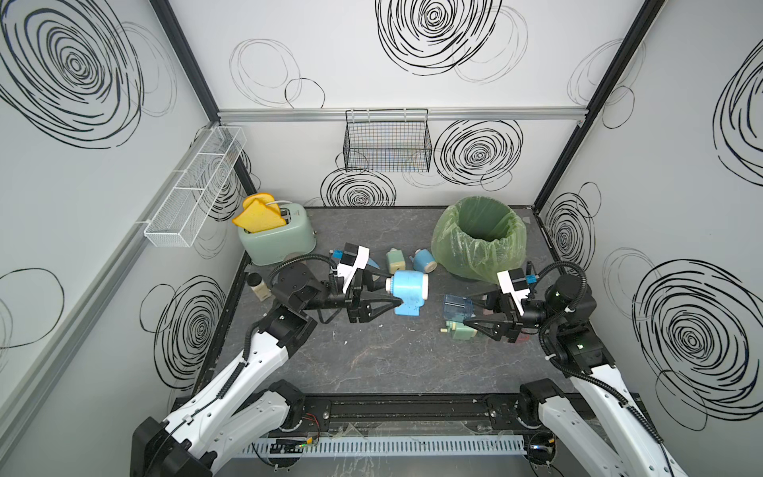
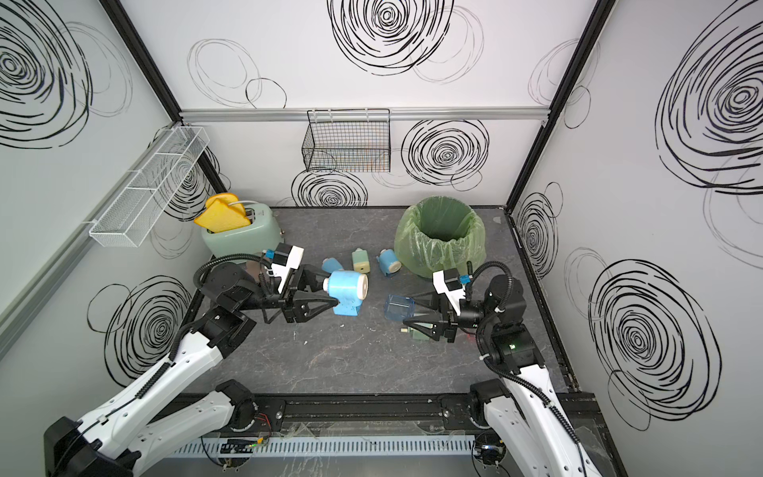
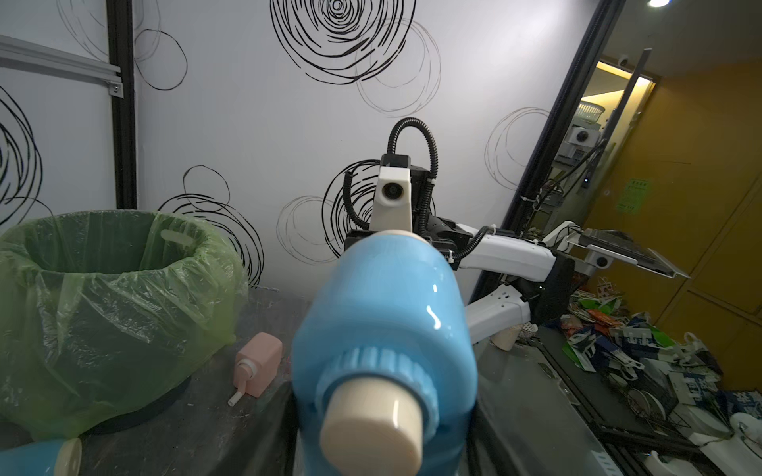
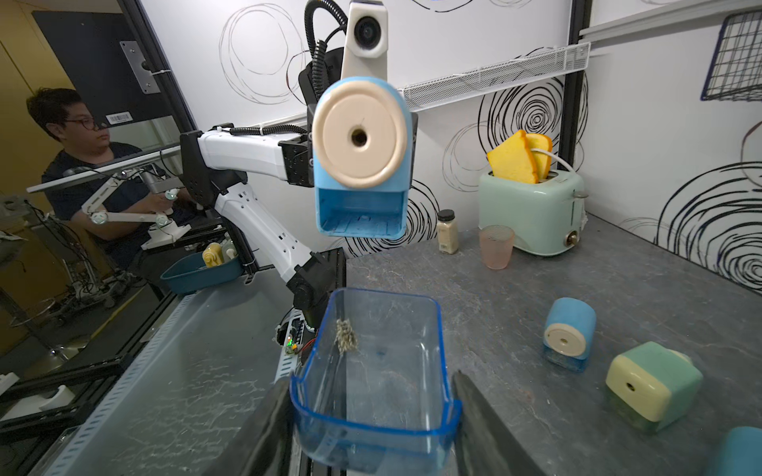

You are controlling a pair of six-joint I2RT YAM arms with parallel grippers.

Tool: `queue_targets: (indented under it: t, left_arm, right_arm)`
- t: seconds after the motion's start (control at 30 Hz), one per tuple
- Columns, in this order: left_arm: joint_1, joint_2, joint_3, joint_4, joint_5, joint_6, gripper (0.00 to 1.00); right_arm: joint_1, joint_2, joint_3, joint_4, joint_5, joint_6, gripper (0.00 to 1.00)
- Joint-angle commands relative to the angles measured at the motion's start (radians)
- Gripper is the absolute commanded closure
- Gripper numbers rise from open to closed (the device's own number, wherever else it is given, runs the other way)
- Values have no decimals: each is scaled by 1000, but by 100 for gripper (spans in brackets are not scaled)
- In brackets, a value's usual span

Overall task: Take out the pencil sharpener tray and clean the shavings
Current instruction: Place the container at the center of the board.

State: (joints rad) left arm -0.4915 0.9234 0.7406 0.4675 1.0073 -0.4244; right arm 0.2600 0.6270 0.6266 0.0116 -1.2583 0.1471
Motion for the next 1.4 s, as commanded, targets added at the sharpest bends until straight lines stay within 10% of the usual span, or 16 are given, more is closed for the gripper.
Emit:
queue_targets:
  t: [0.0,0.43,0.77,1.37]
  left_arm:
    - [-16,-9,-23,30,-102,42,71]
    - [-236,-174,-482,274,-796,68,73]
    - [-271,-292,-735,358,-1109,89,73]
    - [-313,-19,-701,330,-1137,41,74]
  right_arm:
    - [34,-30,-53,41,36,16,68]
    - [364,-19,-198,74,655,60,73]
    - [595,73,-335,215,1006,90,73]
    - [750,424,-354,445,1267,68,71]
